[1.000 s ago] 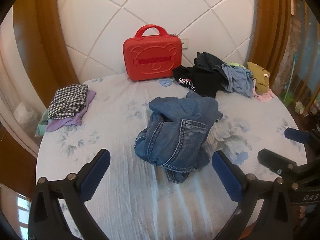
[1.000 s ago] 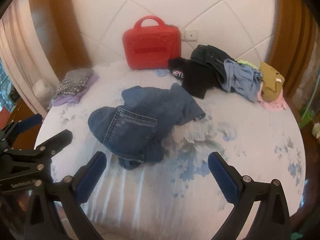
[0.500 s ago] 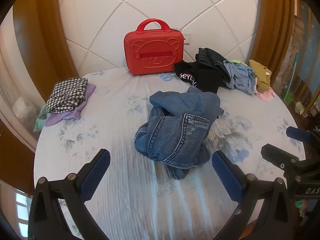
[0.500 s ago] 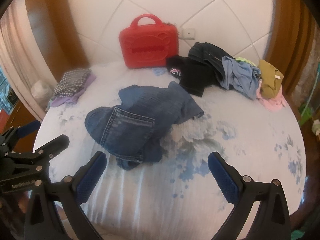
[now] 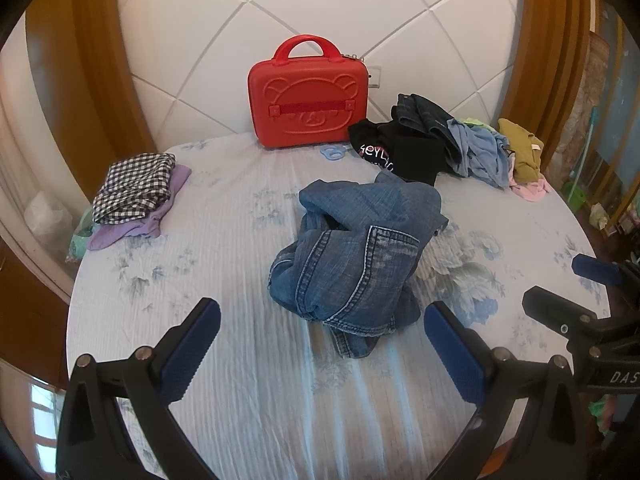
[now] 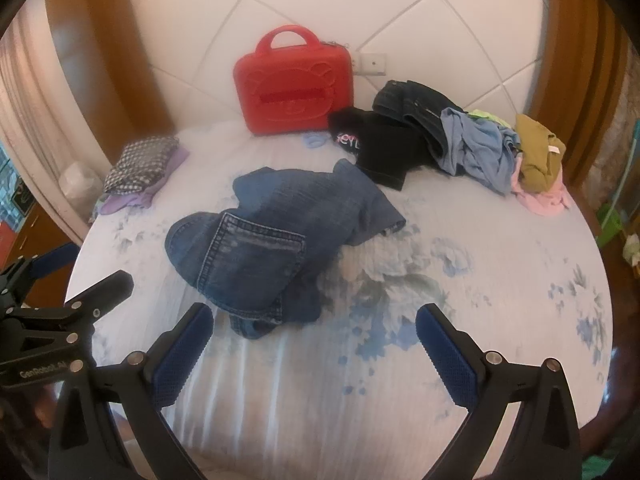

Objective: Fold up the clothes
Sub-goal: 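Move both grippers toward the crumpled blue jeans on the bed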

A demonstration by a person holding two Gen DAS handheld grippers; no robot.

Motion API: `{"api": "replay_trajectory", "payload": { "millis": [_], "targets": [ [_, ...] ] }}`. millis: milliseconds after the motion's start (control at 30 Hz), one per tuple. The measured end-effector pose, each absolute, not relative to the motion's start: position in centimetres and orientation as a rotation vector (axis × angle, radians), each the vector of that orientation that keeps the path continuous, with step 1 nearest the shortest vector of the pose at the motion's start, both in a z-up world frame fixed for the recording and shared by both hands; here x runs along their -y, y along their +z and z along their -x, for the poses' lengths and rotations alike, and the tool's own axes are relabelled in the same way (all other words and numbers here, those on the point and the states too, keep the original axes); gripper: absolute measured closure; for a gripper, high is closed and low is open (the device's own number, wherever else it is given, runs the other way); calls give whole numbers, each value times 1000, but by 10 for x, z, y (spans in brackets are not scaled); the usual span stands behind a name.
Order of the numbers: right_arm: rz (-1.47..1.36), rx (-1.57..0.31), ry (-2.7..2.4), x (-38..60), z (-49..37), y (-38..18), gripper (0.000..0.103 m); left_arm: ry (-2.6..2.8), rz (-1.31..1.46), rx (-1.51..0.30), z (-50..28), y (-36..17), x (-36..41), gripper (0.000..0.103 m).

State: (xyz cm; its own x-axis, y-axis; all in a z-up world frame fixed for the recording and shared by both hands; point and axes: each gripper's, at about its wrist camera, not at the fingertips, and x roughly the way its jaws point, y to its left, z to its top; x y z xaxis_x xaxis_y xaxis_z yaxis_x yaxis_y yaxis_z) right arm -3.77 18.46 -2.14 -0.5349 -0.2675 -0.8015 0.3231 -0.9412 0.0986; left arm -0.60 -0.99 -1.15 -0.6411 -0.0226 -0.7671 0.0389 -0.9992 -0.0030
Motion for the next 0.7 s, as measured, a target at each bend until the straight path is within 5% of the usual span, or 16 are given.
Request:
{"api": "replay_trajectory", "payload": {
  "millis": [700],
  "targets": [
    [-1329,-69,-2466,-187,45,-31,0,-2787,-1382,-89,17,-25,16,0]
  ]
}}
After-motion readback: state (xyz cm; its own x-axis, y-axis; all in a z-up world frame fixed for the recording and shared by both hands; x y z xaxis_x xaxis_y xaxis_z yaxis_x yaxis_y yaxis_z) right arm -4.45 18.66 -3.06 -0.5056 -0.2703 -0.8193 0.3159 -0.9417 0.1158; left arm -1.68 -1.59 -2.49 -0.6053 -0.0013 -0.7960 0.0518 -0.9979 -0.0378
